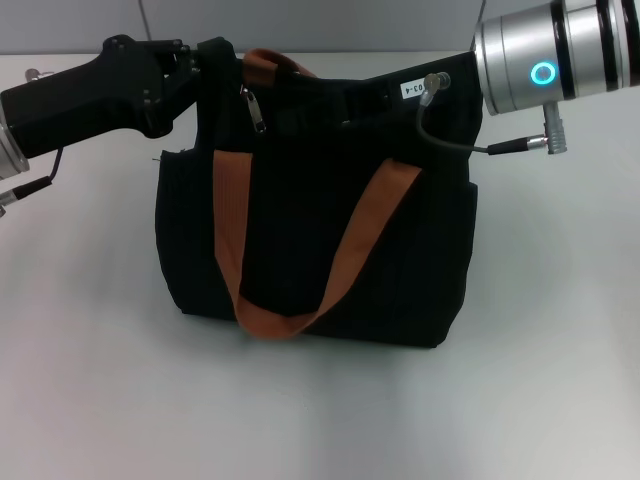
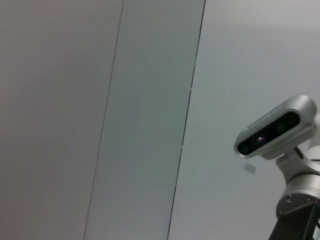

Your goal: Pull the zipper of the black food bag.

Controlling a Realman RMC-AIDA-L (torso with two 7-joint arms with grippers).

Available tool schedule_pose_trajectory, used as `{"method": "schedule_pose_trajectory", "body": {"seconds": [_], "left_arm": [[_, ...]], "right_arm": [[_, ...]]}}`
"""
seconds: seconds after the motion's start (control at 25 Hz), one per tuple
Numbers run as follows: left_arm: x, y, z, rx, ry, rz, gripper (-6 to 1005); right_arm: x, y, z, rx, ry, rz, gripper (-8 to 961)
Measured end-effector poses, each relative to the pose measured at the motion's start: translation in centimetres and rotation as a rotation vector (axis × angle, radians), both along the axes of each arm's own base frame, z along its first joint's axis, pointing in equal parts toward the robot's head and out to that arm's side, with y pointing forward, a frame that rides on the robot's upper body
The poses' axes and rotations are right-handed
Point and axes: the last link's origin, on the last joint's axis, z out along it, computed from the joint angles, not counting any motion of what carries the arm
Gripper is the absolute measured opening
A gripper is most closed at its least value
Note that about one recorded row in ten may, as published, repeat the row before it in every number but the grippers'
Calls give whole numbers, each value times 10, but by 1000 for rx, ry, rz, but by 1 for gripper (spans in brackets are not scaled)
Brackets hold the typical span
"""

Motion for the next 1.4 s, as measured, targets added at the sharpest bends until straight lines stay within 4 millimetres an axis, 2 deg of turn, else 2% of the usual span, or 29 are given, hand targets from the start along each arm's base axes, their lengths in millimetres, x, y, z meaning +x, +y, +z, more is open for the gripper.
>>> {"method": "schedule_pose_trajectory", "body": {"seconds": [0.32,0.8,1.0,1.12,1.32,1.4], "left_arm": [[-1,0,0,4,2,7,25],[-1,0,-1,4,-6,9,26],[0,-1,-1,0,-13,7,26],[1,-1,-2,-3,-16,4,26],[2,-2,-3,-8,-16,1,26],[2,-2,-3,-8,-16,0,26]], "right_arm": [[-10,-1,4,10,12,21,8],[-5,-1,-1,5,61,14,28],[-7,1,-8,-9,55,14,218],[-11,0,-10,-11,71,25,239],[-17,-2,-10,-11,76,59,227],[-19,-3,-10,-10,72,71,156]]}}
